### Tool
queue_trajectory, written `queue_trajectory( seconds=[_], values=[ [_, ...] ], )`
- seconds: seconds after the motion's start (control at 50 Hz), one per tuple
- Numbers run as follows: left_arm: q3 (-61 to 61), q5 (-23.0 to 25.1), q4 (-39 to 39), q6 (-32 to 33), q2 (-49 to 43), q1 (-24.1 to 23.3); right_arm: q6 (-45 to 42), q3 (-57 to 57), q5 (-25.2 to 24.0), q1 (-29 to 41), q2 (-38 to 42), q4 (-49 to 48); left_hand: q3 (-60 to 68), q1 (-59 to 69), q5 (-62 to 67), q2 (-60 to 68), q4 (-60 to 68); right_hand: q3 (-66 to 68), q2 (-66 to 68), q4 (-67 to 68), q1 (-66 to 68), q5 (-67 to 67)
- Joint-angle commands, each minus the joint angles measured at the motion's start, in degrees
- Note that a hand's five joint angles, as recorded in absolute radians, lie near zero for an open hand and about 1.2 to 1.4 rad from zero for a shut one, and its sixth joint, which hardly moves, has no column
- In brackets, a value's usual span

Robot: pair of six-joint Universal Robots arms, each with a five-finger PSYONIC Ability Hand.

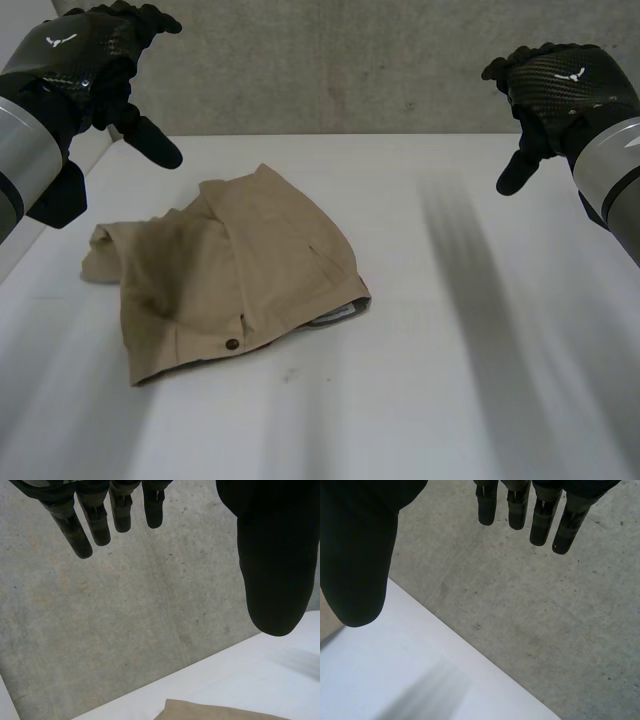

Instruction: Fold the shorts.

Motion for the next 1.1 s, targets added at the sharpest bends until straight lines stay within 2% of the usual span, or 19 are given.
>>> queue_trajectory(
  seconds=[0.02,0.12,0.2,0.22,0.34,0.5,0.52,0.56,0.62,0.66,0.7,0.82,0.9,1.04,1.1],
  values=[
    [0.1,0.0,0.1,0.1,-0.3,0.0,-0.8,0.1,0.1,0.4,0.1,0.0,-2.2,-0.8,-2.3,-0.9,-1.6,-1.7,-2.0,-2.8,1.6,-2.6],
    [0.1,-0.1,0.8,2.5,-1.1,0.0,-1.7,0.1,0.0,0.4,0.3,0.0,-1.2,0.2,-1.3,0.1,-0.6,-1.7,-2.0,-2.8,1.6,-2.6],
    [-0.2,-0.2,0.7,10.3,-3.3,0.4,-3.9,0.1,-0.1,0.4,0.4,0.0,-1.0,0.3,-1.2,0.3,-0.4,-1.7,-2.0,-2.8,1.6,-2.6],
    [-0.9,-0.3,0.6,13.9,-5.0,0.4,-5.2,0.1,0.0,0.4,0.5,0.0,-0.8,0.5,-1.0,0.5,-0.3,-1.7,-2.0,-2.8,1.6,-2.6],
    [-7.3,-0.4,-1.0,22.4,-7.4,0.1,-9.0,0.5,-0.1,0.9,0.9,0.3,1.0,2.4,0.9,2.3,1.6,-1.7,-2.0,-2.8,1.6,-2.6],
    [-18.0,-0.6,0.0,22.3,-7.0,0.7,-9.7,1.2,-0.8,2.3,2.8,0.6,1.2,2.5,1.0,2.5,1.8,-1.7,-2.0,-2.8,1.6,-2.6],
    [-21.3,-0.7,3.0,22.3,-7.0,0.7,-9.6,1.4,-1.2,2.6,3.2,0.7,1.3,2.7,1.2,2.6,1.9,-1.7,-2.0,-2.8,1.6,-2.6],
    [-22.3,-0.8,4.3,22.4,-7.2,0.7,-9.5,2.3,-3.1,3.6,4.2,0.6,1.5,2.9,1.4,2.8,2.1,-1.7,-2.0,-2.8,1.6,-2.6],
    [-26.4,-2.9,9.6,22.6,-7.6,0.7,-9.0,3.5,-6.3,4.6,6.6,0.8,3.9,5.2,3.7,5.2,4.4,-1.7,-2.0,-2.8,1.6,-2.6],
    [-27.0,-3.6,10.3,22.5,-7.7,0.9,-8.9,3.9,-7.0,4.8,7.3,0.8,3.9,5.2,3.7,5.2,4.4,-1.7,-2.0,-2.8,1.6,-2.6],
    [-28.8,-5.7,11.9,22.1,-8.0,1.1,-8.4,4.3,-8.9,6.2,9.9,0.8,3.9,5.2,3.7,5.2,4.4,-1.7,-2.0,-2.8,1.6,-2.6],
    [-31.4,-6.0,13.3,22.1,-8.2,3.0,-5.1,3.9,-11.6,8.8,16.4,-0.1,3.9,5.2,3.7,5.2,4.4,-1.7,-2.0,-2.8,1.6,-2.6],
    [-32.5,-6.1,14.4,22.1,-8.6,3.3,-2.9,1.8,-11.7,9.5,21.0,-3.0,3.9,5.2,3.7,5.2,4.4,-1.7,-2.0,-2.8,1.6,-2.6],
    [-32.8,-6.1,15.2,22.1,-10.4,4.8,-0.6,-2.3,-11.3,11.9,28.8,-6.5,3.9,5.2,3.7,5.2,4.4,7.7,7.4,6.5,11.0,6.8],
    [-32.7,-6.1,15.3,22.1,-10.3,5.2,-0.1,-4.7,-10.9,12.4,32.4,-7.0,3.9,5.2,3.7,5.2,4.4,16.7,16.4,15.6,20.0,15.8]
  ],
)
